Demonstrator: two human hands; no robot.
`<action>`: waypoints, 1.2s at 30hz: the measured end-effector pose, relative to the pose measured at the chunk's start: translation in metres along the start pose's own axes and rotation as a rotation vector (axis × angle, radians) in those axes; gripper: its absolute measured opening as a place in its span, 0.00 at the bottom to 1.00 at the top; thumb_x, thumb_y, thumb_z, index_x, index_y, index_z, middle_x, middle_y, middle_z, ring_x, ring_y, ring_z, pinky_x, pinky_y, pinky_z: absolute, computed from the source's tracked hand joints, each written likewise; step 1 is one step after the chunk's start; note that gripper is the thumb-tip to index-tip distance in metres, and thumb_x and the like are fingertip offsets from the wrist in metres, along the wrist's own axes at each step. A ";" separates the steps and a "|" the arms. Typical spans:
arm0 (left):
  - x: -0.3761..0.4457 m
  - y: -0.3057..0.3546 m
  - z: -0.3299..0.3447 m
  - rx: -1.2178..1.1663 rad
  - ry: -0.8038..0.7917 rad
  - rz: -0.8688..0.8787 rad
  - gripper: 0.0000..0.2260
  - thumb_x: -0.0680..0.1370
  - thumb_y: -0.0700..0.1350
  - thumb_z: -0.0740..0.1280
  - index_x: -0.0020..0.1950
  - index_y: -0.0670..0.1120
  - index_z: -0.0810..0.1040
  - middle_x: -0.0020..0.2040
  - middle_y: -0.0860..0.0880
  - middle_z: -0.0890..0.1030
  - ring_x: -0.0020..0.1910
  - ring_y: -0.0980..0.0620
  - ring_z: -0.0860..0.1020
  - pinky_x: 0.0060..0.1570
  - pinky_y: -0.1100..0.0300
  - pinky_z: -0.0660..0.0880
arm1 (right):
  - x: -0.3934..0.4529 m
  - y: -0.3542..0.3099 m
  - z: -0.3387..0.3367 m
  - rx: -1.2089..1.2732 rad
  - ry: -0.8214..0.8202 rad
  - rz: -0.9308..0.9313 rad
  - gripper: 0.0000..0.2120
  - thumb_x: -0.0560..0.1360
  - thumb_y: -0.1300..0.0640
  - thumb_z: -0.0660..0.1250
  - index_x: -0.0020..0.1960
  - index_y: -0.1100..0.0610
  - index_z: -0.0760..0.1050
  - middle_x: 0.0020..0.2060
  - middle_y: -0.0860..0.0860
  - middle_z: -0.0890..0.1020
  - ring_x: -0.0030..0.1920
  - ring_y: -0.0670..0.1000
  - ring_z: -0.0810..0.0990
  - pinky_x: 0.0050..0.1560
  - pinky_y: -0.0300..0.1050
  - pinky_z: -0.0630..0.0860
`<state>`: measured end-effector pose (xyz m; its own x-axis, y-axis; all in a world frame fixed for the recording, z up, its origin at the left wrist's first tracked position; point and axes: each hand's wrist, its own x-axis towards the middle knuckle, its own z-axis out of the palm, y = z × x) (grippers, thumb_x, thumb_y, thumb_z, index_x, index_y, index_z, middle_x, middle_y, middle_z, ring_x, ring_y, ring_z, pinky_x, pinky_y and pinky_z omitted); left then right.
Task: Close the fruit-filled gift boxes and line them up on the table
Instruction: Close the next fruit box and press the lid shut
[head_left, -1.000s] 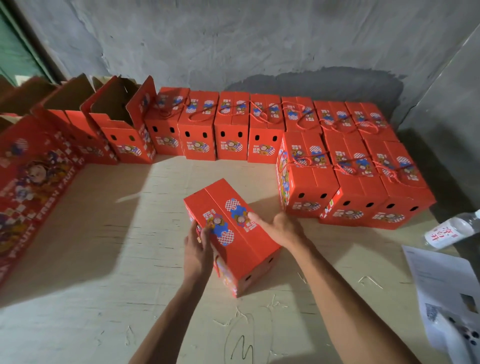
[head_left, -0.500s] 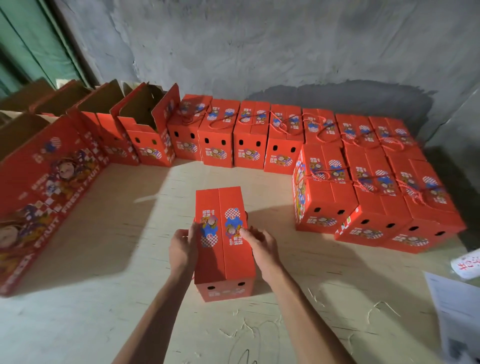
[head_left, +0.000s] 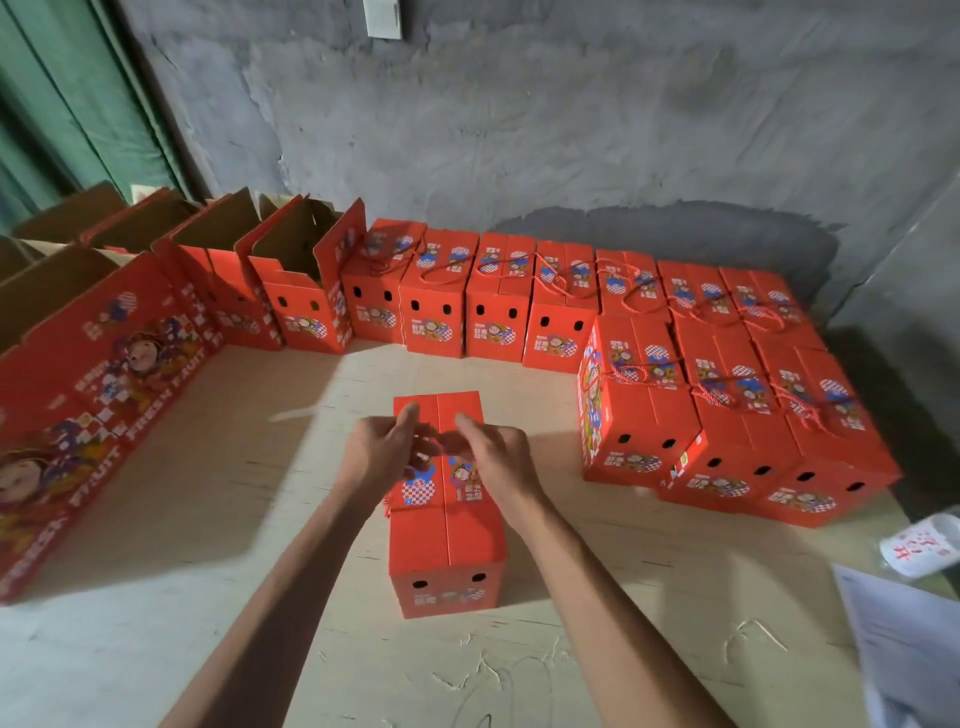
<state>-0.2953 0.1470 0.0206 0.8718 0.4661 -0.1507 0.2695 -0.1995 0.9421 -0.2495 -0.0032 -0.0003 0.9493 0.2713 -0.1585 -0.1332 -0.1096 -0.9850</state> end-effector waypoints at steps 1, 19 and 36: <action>-0.002 0.011 0.000 -0.012 -0.008 0.028 0.20 0.86 0.50 0.61 0.45 0.40 0.86 0.35 0.45 0.86 0.32 0.47 0.83 0.30 0.58 0.77 | -0.001 -0.011 0.004 0.037 -0.071 0.015 0.19 0.82 0.46 0.66 0.45 0.60 0.87 0.41 0.56 0.88 0.45 0.57 0.87 0.45 0.46 0.83; -0.012 -0.025 -0.012 0.089 0.154 -0.002 0.17 0.86 0.49 0.60 0.72 0.45 0.77 0.72 0.43 0.77 0.69 0.49 0.76 0.62 0.58 0.72 | 0.001 -0.040 0.044 -0.089 0.054 -0.099 0.20 0.83 0.51 0.62 0.37 0.58 0.80 0.22 0.48 0.76 0.25 0.47 0.76 0.31 0.40 0.75; 0.015 -0.020 0.057 -0.175 -0.010 -0.183 0.16 0.87 0.45 0.55 0.70 0.44 0.78 0.63 0.44 0.81 0.61 0.46 0.80 0.62 0.55 0.75 | 0.030 -0.082 -0.002 -0.013 0.169 -0.200 0.21 0.84 0.52 0.62 0.42 0.66 0.81 0.26 0.53 0.78 0.25 0.48 0.78 0.27 0.41 0.73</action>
<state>-0.2641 0.1082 -0.0173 0.8191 0.4722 -0.3258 0.3492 0.0400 0.9362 -0.2094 0.0116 0.0755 0.9906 0.1253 0.0543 0.0649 -0.0826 -0.9945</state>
